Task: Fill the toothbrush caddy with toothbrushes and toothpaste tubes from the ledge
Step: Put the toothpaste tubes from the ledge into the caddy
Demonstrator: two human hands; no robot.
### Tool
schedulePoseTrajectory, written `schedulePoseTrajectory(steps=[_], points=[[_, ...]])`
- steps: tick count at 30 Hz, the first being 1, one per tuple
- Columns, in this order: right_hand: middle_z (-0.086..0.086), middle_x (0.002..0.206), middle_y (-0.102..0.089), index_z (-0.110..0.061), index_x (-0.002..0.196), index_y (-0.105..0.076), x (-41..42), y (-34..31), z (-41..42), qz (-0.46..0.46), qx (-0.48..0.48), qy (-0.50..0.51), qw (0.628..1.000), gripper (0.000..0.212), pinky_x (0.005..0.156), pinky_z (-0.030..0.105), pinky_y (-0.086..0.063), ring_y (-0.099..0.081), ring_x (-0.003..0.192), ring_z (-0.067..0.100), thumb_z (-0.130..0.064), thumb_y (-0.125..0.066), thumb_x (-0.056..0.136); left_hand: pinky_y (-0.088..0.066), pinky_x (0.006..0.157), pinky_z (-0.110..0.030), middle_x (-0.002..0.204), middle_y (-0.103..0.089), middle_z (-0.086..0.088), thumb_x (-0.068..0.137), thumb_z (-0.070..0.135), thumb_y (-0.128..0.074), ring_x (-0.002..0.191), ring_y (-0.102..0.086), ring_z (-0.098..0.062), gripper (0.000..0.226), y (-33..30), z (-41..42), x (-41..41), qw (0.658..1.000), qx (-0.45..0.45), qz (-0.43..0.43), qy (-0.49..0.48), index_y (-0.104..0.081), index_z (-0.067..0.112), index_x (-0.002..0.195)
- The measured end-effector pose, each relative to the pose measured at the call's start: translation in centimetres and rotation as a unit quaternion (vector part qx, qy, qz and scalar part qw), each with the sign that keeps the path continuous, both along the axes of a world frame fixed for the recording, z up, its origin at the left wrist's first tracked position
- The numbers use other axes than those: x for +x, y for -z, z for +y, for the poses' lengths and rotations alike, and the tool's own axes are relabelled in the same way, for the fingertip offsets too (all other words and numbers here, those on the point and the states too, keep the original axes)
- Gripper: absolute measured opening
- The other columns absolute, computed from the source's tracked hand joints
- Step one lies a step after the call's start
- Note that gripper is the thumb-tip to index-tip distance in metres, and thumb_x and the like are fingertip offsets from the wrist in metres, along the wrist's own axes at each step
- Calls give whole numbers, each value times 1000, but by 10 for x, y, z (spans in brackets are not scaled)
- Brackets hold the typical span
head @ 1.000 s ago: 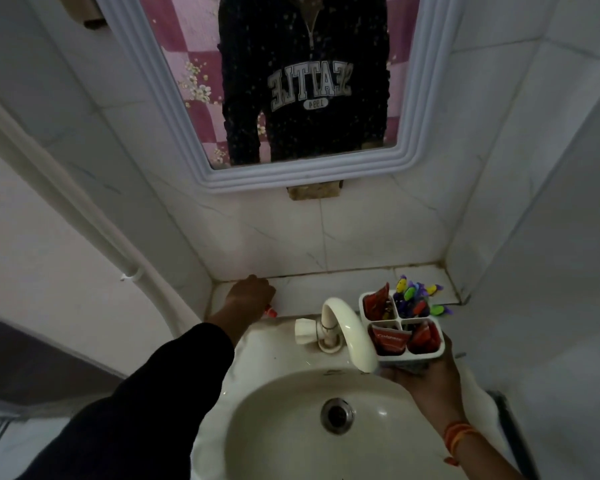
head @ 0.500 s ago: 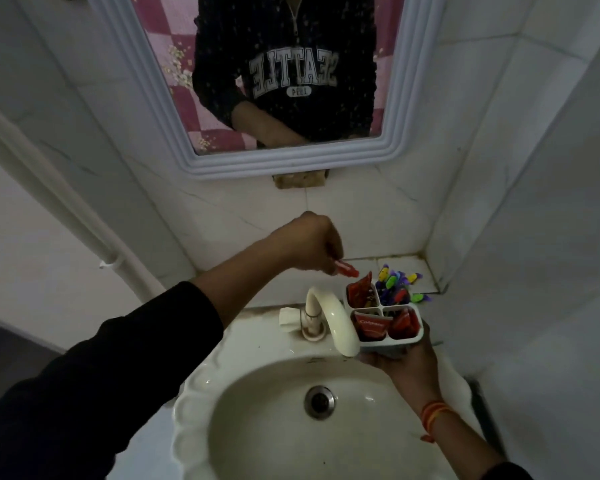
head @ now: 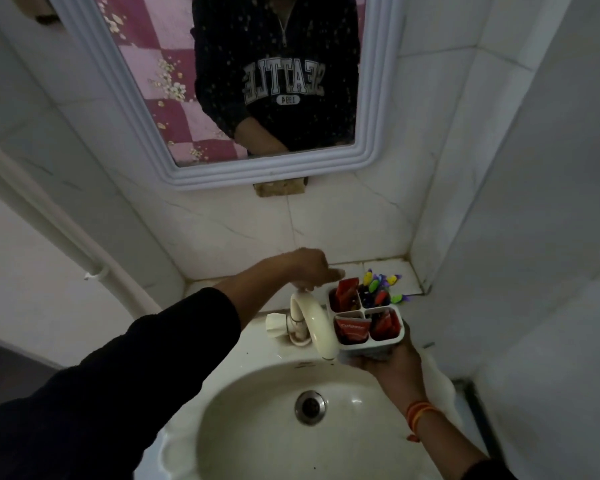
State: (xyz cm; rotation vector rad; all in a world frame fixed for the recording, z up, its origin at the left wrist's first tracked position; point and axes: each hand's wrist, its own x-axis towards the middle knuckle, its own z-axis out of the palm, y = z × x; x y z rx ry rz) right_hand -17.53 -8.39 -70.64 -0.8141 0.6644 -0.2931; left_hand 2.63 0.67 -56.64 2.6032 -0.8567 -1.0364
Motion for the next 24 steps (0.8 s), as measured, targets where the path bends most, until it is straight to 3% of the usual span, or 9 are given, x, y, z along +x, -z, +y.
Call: schedulePoseTrajectory(steps=[2,5,7,9,12,15,17,22,24], points=[[4,110,-76,-31,114,-70,-3,-3,-2,36,-87,-30,995,43,74,49,-68,-75,99,17,6,-73,92,-59,93,-39,109,-78,-11,90,74,-46,99,-75,-27,77,14,1,1,996,-9,87,-19,-72,6,116],[0,116,-71,-22,129,-60,-4,-3,-6,42,-87,-24,995,67,57,20,-62,-74,90,0,24,-74,81,-58,97,-42,102,-80,-10,74,85,-56,101,-76,-29,86,18,3,6,989,-46,135,-38,-76,8,109],[0,110,-74,-16,132,-59,-4,1,-8,52,-105,-39,992,58,54,20,-62,-77,82,-1,22,-67,89,-59,97,-41,102,-80,-13,74,77,-65,102,-75,-31,81,18,4,9,986,-65,150,-33,-76,3,106],[-7,101,-77,-14,133,-60,-5,9,-12,75,-141,-50,986,50,63,24,-65,-77,83,1,10,-72,91,-59,96,-41,103,-79,-17,78,66,-71,103,-74,-35,74,20,4,10,986,-79,145,-24,-75,-3,105],[-12,111,-71,-19,136,-58,-6,8,-14,95,-202,-86,971,75,87,33,-64,-70,93,-2,-3,-94,72,-60,95,-41,104,-79,-14,73,73,-70,101,-76,-31,80,19,1,9,984,-81,156,-29,-76,0,105],[-9,114,-68,-29,127,-55,-4,7,-17,66,-198,-62,976,76,62,14,-61,-65,92,-6,15,-87,74,-61,92,-31,107,-79,-6,71,63,-80,101,-76,-20,73,15,-1,10,978,-84,191,-13,-76,3,112],[-11,114,-67,-31,126,-53,-5,6,-18,64,-247,-63,965,81,58,7,-56,-63,93,-7,17,-88,71,-60,82,-20,103,-80,-5,79,48,-82,91,-75,-11,56,15,-2,11,979,-87,186,12,-76,3,113],[-25,117,-68,-50,125,-53,-6,10,-24,99,-359,-72,925,96,80,15,-62,-62,108,-10,1,-100,59,-60,91,-30,106,-79,-12,81,46,-80,103,-76,-25,55,17,-11,17,973,-116,197,-14,-77,0,110],[-30,115,-66,-50,125,-53,-3,8,-30,113,-383,-76,914,96,86,9,-55,-62,108,-14,-4,-101,57,-61,92,-33,103,-79,-16,79,51,-79,102,-76,-30,63,16,-16,19,970,-134,200,-31,-75,-6,106]])
